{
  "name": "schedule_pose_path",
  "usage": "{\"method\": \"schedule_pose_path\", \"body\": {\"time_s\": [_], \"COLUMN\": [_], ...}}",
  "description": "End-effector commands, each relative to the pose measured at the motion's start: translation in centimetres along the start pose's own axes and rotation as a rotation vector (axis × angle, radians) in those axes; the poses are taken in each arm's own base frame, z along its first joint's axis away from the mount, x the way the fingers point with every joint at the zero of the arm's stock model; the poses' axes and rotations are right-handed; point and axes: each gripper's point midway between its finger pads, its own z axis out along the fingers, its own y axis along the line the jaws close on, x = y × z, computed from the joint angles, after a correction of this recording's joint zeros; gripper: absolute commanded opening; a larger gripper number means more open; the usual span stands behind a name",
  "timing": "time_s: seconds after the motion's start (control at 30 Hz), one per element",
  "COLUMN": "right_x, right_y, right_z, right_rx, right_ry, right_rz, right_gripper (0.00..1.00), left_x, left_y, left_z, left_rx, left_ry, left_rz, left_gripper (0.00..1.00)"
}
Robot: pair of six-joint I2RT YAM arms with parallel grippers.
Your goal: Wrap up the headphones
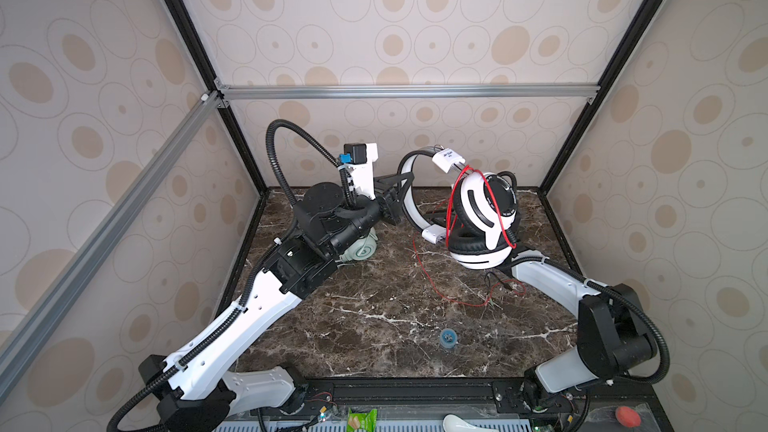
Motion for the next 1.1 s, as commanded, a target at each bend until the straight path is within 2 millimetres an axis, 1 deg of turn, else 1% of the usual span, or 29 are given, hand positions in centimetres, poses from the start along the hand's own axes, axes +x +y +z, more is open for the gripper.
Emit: {"method": "schedule_pose_path", "body": {"time_s": [0.0, 0.13, 0.3, 0.47, 0.53, 0.6, 0.67, 0.77, 0.83, 0.93, 1.0, 1.07], "right_x": [-1.5, -0.6, 0.3, 1.5, 1.8, 2.1, 2.4, 2.9, 3.5, 5.2, 6.3, 6.9], "right_y": [0.9, 0.9, 0.6, 0.4, 0.2, 0.0, -0.2, -0.1, 0.0, 0.3, 0.7, 1.8], "right_z": [1.5, 3.2, 4.2, 5.3, 5.6, 6.0, 6.2, 6.3, 6.2, 5.9, 5.7, 5.3], "right_rx": [-0.039, -0.050, -0.043, -0.037, -0.028, -0.029, -0.031, -0.010, 0.017, 0.069, 0.105, 0.125], "right_ry": [-0.045, -0.036, -0.043, -0.022, -0.019, -0.011, 0.000, 0.017, 0.043, 0.118, 0.161, 0.204], "right_rz": [-0.037, -0.049, -0.051, -0.047, -0.048, -0.045, -0.035, -0.037, -0.056, -0.073, -0.061, -0.046], "right_gripper": [0.53, 0.51, 0.47, 0.36, 0.34, 0.27, 0.17, 0.09, 0.05, 0.01, 0.00, 0.00], "left_x": [-5.7, -5.5, -5.6, -6.3, -6.6, -6.8, -7.0, -7.8, -8.8, -10.4, -10.8, -10.7], "left_y": [-2.7, -2.2, -1.1, 0.0, 0.4, 1.0, 2.3, 4.6, 6.0, 7.6, 8.8, 10.2], "left_z": [-2.3, -2.2, -2.2, -2.2, -2.2, -2.4, -2.7, -3.5, -4.2, -5.1, -5.4, -5.5], "left_rx": [0.072, 0.033, -0.004, -0.025, -0.026, -0.050, -0.094, -0.193, -0.277, -0.370, -0.431, -0.485], "left_ry": [-0.163, -0.131, -0.130, -0.146, -0.150, -0.144, -0.142, -0.157, -0.179, -0.236, -0.266, -0.292], "left_rz": [-0.064, -0.067, -0.097, -0.119, -0.121, -0.121, -0.126, -0.135, -0.123, -0.109, -0.121, -0.145], "left_gripper": [0.00, 0.00, 0.00, 0.00, 0.00, 0.00, 0.00, 0.00, 0.00, 0.00, 0.00, 0.00]}}
